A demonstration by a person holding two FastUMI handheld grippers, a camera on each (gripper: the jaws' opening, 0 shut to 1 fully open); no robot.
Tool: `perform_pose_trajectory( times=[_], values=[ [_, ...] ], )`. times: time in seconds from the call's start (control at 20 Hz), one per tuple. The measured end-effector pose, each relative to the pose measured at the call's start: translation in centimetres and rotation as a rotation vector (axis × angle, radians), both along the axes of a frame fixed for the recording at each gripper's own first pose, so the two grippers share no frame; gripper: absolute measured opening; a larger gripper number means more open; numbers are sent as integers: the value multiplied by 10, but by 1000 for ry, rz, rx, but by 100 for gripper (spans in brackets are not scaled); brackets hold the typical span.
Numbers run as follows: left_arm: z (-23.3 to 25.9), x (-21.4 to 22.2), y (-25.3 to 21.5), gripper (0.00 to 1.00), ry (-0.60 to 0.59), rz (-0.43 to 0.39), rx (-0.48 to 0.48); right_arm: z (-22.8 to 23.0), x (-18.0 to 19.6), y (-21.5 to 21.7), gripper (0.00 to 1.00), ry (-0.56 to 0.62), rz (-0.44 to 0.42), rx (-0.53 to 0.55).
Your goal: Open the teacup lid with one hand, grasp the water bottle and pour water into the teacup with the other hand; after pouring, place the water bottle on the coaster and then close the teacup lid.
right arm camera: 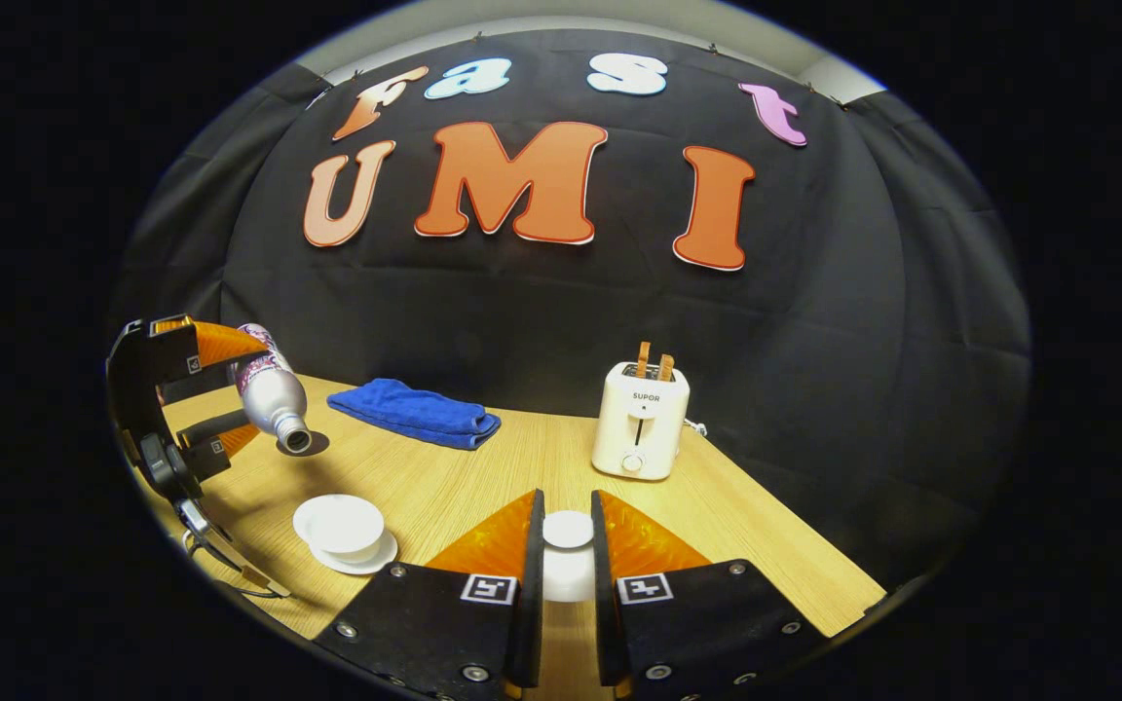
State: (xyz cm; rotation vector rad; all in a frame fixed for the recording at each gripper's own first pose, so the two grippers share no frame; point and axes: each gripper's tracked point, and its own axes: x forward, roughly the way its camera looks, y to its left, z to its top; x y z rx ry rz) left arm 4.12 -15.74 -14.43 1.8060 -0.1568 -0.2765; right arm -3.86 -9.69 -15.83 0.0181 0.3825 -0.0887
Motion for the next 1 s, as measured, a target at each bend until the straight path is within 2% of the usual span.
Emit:
perform_pose_trajectory(
  times=[0.15,0.25,0.35,1.0],
  values=[
    [4,2,-1,89,-14,-20,51,0,-2,-2,23,2,-1,0],
    [1,5,-2,83,-12,-33,91,-1,-2,0,23,4,1,1],
    [3,6,-2,83,-15,-47,121,-2,-2,-1,23,6,1,-2],
    [11,16,-5,86,-40,-73,197,0,0,0,23,-3,15,-2]
  ],
)
